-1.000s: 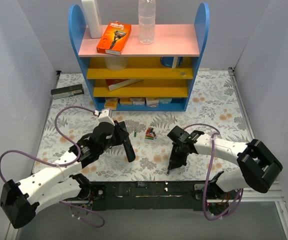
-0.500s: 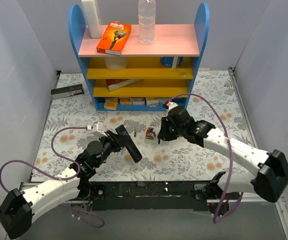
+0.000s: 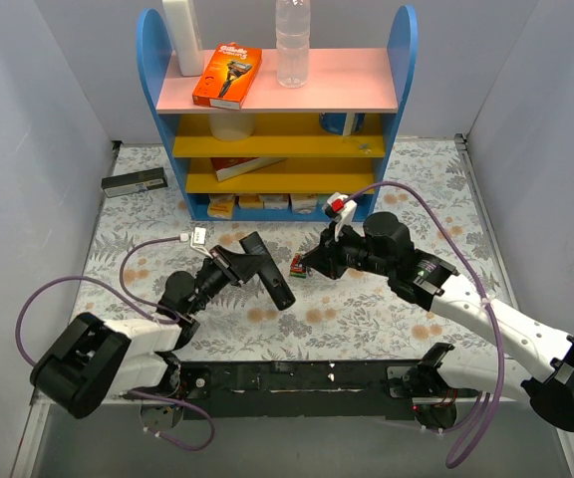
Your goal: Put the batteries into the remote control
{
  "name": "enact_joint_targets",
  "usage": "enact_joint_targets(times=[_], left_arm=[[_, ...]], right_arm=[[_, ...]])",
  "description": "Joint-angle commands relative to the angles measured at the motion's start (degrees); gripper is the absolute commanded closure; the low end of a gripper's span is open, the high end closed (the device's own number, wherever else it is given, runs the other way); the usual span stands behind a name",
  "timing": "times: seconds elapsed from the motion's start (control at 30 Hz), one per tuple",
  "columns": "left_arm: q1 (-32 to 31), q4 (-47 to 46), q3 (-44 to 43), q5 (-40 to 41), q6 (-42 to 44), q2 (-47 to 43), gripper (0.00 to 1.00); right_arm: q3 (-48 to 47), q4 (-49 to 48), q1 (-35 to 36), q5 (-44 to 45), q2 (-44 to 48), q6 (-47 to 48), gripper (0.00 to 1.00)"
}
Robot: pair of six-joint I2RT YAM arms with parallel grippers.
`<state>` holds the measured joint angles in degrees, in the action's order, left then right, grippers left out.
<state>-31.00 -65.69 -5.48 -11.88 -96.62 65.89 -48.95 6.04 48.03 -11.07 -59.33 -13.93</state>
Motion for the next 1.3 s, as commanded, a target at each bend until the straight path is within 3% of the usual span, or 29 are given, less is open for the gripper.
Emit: enact_joint_targets(times=[0.0, 0.47, 1.27], left_arm=[[0.86, -17.71, -4.1, -11.05, -3.31, 5.81, 1.0], [1.12, -18.51, -12.8, -18.53, -1.82, 10.66, 1.0], [1.21, -19.12, -17.55, -18.62, -2.61, 10.58, 1.0]], right_arm=[[-0.79, -3.85, 0.66, -4.13, 0.18, 4.08, 0.99], [-4.22, -1.3, 3.73, -7.65, -2.63, 5.85, 0.99], [-2.47, -1.47, 5.06, -4.57, -2.72, 5.32, 0.99]])
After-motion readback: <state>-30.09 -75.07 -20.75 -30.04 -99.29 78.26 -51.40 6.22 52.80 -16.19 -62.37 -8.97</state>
